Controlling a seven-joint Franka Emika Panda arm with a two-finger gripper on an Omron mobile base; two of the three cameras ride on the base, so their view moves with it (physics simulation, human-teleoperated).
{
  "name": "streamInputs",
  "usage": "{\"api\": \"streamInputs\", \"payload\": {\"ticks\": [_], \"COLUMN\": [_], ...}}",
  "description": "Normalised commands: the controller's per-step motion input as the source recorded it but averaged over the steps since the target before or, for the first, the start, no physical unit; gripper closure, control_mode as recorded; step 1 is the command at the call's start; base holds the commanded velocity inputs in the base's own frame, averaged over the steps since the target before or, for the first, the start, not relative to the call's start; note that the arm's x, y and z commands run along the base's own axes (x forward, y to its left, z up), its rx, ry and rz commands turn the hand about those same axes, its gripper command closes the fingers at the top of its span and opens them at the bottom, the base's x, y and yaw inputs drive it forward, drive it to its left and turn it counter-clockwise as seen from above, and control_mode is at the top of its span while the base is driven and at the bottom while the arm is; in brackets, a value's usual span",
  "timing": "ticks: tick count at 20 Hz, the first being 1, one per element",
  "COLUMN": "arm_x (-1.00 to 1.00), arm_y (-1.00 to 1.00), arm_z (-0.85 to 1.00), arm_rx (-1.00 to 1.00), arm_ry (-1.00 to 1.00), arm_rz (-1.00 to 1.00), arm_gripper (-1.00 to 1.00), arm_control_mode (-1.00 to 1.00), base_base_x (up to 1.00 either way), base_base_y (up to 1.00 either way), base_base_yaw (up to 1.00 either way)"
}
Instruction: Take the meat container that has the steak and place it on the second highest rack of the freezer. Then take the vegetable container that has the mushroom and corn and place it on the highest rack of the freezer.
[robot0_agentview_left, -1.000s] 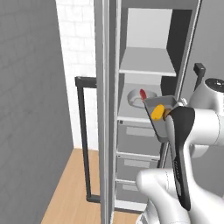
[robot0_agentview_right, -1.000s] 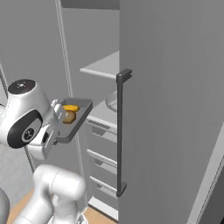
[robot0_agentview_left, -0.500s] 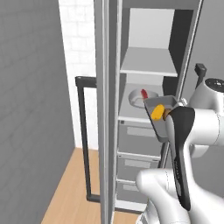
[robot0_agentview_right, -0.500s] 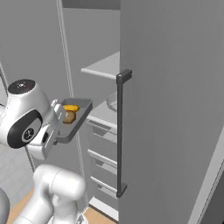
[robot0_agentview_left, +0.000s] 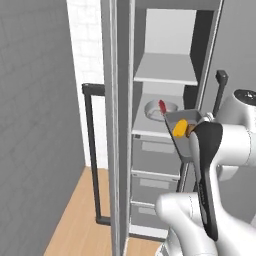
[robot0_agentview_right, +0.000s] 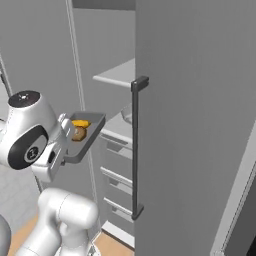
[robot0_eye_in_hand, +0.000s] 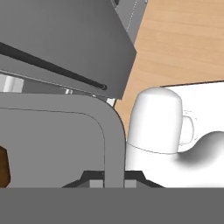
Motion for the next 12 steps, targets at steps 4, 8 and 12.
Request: {"api": "streamInputs", "payload": {"ticks": [4, 8, 12], "arm_x": [0.00, 0.00, 0.00], "arm_y": [0.00, 0.00, 0.00], "arm_z": [0.00, 0.00, 0.00], "arm_rx": [0.00, 0.00, 0.00], "arm_ry": [0.00, 0.00, 0.00], "arm_rz": [0.00, 0.00, 0.00], "arm_gripper": [1.00, 1.00, 1.00], "arm_control_mode": [1.00, 1.00, 1.00], "base_base_x": [0.37, 0.66, 0.74], "base_base_y": [-0.31, -0.10, 0.00], "base_base_yaw": [0.02, 0.00, 0.00]}}
